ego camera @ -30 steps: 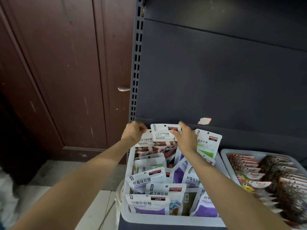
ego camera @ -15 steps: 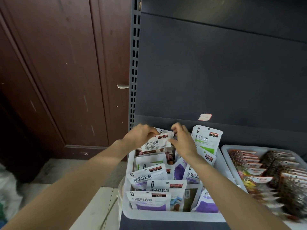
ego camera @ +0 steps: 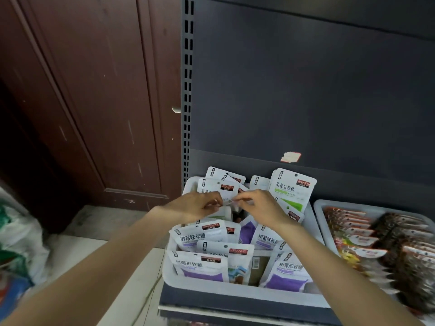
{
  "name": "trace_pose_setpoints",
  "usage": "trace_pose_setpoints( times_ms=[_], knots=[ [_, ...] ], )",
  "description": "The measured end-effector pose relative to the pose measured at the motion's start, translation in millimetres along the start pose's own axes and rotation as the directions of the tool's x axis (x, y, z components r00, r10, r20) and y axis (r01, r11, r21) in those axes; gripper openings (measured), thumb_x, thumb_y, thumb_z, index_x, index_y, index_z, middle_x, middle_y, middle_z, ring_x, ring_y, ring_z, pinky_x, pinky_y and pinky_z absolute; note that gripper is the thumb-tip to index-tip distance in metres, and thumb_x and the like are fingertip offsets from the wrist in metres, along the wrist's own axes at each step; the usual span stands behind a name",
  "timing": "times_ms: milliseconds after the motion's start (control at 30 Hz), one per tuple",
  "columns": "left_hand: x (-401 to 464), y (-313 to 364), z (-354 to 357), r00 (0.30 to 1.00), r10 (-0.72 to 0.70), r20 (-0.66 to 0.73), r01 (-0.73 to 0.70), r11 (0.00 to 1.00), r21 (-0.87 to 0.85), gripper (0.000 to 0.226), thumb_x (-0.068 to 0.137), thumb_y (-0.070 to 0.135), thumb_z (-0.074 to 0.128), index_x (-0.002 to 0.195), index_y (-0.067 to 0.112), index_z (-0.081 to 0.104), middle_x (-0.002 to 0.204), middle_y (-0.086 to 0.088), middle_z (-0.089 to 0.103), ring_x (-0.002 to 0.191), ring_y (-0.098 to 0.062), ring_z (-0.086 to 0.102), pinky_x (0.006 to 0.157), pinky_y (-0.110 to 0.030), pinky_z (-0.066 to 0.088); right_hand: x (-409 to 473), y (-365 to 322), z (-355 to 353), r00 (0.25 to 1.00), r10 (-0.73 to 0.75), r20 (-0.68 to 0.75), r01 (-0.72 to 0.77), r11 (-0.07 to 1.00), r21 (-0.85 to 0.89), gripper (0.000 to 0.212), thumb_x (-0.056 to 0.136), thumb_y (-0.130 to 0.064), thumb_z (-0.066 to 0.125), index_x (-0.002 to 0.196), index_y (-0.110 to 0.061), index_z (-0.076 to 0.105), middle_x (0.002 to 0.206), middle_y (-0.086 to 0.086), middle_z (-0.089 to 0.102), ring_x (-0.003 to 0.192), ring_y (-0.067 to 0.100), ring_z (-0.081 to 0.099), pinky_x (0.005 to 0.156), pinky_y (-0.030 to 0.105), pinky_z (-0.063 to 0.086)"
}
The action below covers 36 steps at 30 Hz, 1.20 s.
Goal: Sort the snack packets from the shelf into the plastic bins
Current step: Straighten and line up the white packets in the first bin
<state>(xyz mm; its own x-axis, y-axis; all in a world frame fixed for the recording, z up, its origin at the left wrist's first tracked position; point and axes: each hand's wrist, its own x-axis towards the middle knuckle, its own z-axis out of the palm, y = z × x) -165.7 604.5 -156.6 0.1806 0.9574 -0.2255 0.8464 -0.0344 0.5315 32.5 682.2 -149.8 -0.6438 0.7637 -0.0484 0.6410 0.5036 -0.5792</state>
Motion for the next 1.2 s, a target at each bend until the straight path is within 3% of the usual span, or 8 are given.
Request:
trace_pose_setpoints(
  times_ms=[167, 333, 433, 633, 767, 900, 1033, 1200],
  knots=[
    [-7.5, 12.0, -2.9, 0.994, -0.104, -0.043, 0.104, 0.994, -0.017, 0.030, 0.098, 0.016, 0.045, 0.120, 0.035, 0.055, 0.123, 0.004, 0.063, 0.110, -0.018, 0.057, 0.095, -0.033, 0.046, 14.3, 10.6, -16.8, 0.986, 0.010, -0.165, -0.006, 1.000, 0.026, 0.037, 0.093, -0.007, 0.052, 0.129, -0.016, 0.058, 0.127, 0.003, 0.060, 0.117, 0.017, 0.055, 0.094, 0.024, 0.043],
    [-18.6, 18.5, -0.9, 0.987, -0.138, -0.079, 0.132, 0.988, -0.073, 0.030, 0.096, 0.014, 0.048, 0.113, 0.035, 0.061, 0.120, 0.009, 0.064, 0.110, -0.011, 0.058, 0.096, -0.025, 0.043, 37.9, 16.8, -8.7, 0.999, 0.018, -0.048, -0.022, 0.996, -0.087, 0.041, 0.094, -0.017, 0.057, 0.134, -0.015, 0.052, 0.127, 0.010, 0.059, 0.118, 0.025, 0.054, 0.096, 0.032, 0.042],
    [-24.4, 24.0, -0.2, 0.984, -0.152, -0.095, 0.141, 0.984, -0.110, 0.030, 0.094, 0.009, 0.049, 0.114, 0.026, 0.062, 0.120, 0.009, 0.064, 0.110, -0.008, 0.057, 0.088, -0.015, 0.039, 44.3, 10.4, -0.7, 0.997, 0.037, -0.073, -0.047, 0.989, -0.141, 0.035, 0.089, -0.029, 0.063, 0.122, -0.014, 0.061, 0.115, 0.006, 0.064, 0.109, 0.025, 0.058, 0.082, 0.031, 0.043],
    [-29.9, 30.1, -3.3, 0.980, -0.167, -0.104, 0.155, 0.981, -0.115, 0.026, 0.094, 0.011, 0.050, 0.111, 0.024, 0.064, 0.118, 0.004, 0.065, 0.111, -0.011, 0.058, 0.099, -0.029, 0.043, 45.0, -10.0, 1.2, 0.989, -0.032, -0.141, -0.003, 0.970, -0.242, 0.018, 0.091, -0.028, 0.060, 0.098, -0.012, 0.064, 0.104, 0.008, 0.065, 0.098, 0.029, 0.060, 0.073, 0.031, 0.038],
    [-33.1, 30.2, -1.8, 0.978, -0.166, -0.123, 0.148, 0.979, -0.141, 0.028, 0.094, 0.008, 0.050, 0.114, 0.022, 0.064, 0.119, 0.006, 0.065, 0.112, -0.007, 0.058, 0.099, -0.026, 0.043, 41.2, -10.1, -24.0, 0.962, -0.021, -0.272, -0.020, 0.989, -0.147, 0.017, 0.094, -0.021, 0.054, 0.101, -0.007, 0.062, 0.107, 0.013, 0.060, 0.102, 0.031, 0.055, 0.071, 0.031, 0.036],
    [-37.4, 34.8, -1.8, 0.972, -0.167, -0.163, 0.142, 0.978, -0.151, 0.032, 0.093, 0.005, 0.049, 0.116, 0.021, 0.064, 0.117, 0.011, 0.065, 0.108, 0.000, 0.056, 0.086, -0.002, 0.035, 36.2, 4.1, -50.5, 0.952, -0.050, -0.301, 0.031, 0.997, -0.067, 0.015, 0.089, -0.004, 0.055, 0.101, -0.005, 0.065, 0.099, 0.014, 0.067, 0.087, 0.030, 0.060, 0.074, 0.032, 0.044],
    [-34.3, 41.4, -3.8, 0.971, -0.186, -0.148, 0.173, 0.980, -0.095, 0.031, 0.094, 0.007, 0.048, 0.115, 0.025, 0.062, 0.116, 0.006, 0.063, 0.107, -0.011, 0.057, 0.090, -0.019, 0.039, 24.5, 5.1, -50.3, 0.982, -0.077, -0.175, 0.089, 0.994, 0.065, 0.052, 0.086, 0.009, 0.051, 0.129, -0.020, 0.056, 0.103, 0.002, 0.063, 0.066, 0.005, 0.057, 0.063, 0.008, 0.041],
    [-39.3, 48.3, -4.2, 0.954, -0.244, -0.172, 0.221, 0.964, -0.147, 0.049, 0.095, 0.014, 0.052, 0.136, 0.034, 0.038, 0.111, 0.007, 0.066, 0.102, -0.015, 0.060, 0.088, -0.023, 0.044, 23.9, -9.2, -41.9, 0.975, -0.087, -0.204, 0.128, 0.972, 0.195, 0.056, 0.085, 0.010, 0.053, 0.132, -0.021, 0.055, 0.096, -0.009, 0.062, 0.078, -0.001, 0.053, 0.083, 0.017, 0.044]
  ],
)
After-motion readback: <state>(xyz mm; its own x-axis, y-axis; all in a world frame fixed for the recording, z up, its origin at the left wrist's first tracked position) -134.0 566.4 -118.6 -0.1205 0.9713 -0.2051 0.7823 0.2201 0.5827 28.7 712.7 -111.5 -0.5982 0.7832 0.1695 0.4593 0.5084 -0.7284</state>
